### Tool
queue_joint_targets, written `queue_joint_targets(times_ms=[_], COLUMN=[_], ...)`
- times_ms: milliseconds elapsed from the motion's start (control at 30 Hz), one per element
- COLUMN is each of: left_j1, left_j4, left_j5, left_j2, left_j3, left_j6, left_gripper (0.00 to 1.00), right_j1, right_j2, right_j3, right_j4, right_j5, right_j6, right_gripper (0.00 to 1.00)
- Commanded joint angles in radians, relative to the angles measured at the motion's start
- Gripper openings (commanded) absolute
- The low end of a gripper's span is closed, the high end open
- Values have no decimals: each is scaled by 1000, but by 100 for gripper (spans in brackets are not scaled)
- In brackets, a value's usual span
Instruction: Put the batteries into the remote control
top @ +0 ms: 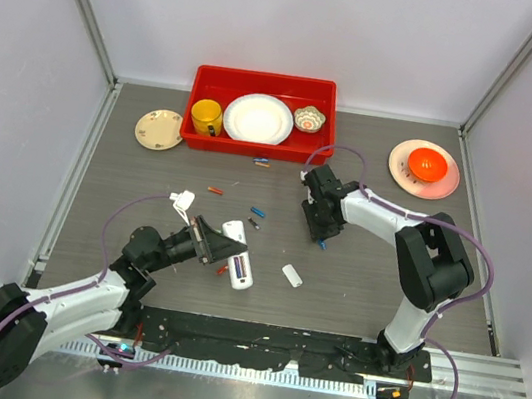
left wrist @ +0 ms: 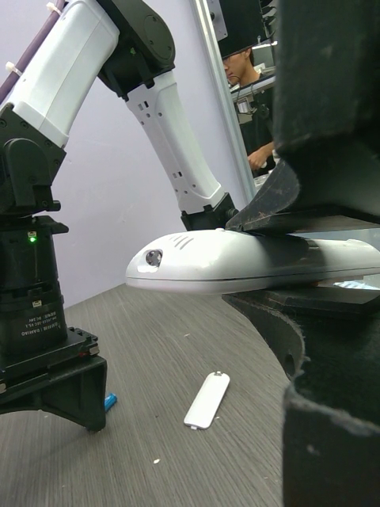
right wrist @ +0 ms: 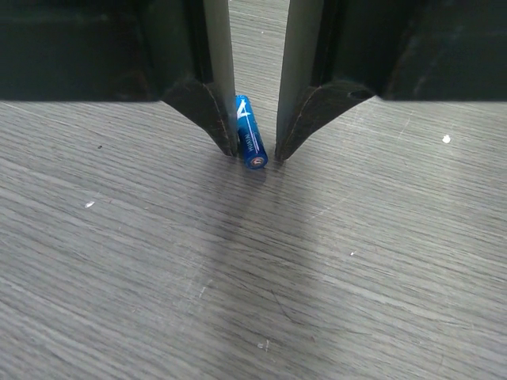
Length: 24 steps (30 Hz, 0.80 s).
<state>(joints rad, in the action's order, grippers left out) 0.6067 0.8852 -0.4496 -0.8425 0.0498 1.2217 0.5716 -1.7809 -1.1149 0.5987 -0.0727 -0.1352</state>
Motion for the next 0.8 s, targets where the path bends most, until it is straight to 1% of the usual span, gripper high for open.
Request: queue_joint_targets(times_ms=[0, 133, 200, 333, 433, 467, 633, 700, 767], left_j1=[2, 2, 2, 2, 2, 2, 2, 2, 10], left_j4=[75, 77, 75, 74, 74, 74, 80, 83, 86], left_j5=[-15, -15, -14, -14, -14, -15, -15, -9, 0], left_j2=[-6, -4, -3, -6, -10, -12, -32, -38, -58], left_j3=[1, 2, 2, 4, 8, 12, 15, 24, 41], left_j6=[-11, -11, -11, -11, -13, -14, -14, -13, -11], left_gripper=[0, 0, 0, 0, 0, 0, 0, 0, 0], right_j1=[-9, -10, -10, -12, -15, -13, -22, -24, -22], right_j2=[-17, -25, -28, -26, -35, -38, -15, 23, 139], right_j3=[23, 29, 30, 30, 29, 27, 32, 50, 102], right_j4=[-46, -54, -56, -57, -57, -59, -80, -111, -146], right_j5=[10, 14, 11, 13, 20, 22, 47, 39, 42], right_j6=[-7, -9, -10, -12, -15, -20, -50, -90, -150], right_gripper=[30, 30, 32, 29, 23, 19, 10, 3, 1])
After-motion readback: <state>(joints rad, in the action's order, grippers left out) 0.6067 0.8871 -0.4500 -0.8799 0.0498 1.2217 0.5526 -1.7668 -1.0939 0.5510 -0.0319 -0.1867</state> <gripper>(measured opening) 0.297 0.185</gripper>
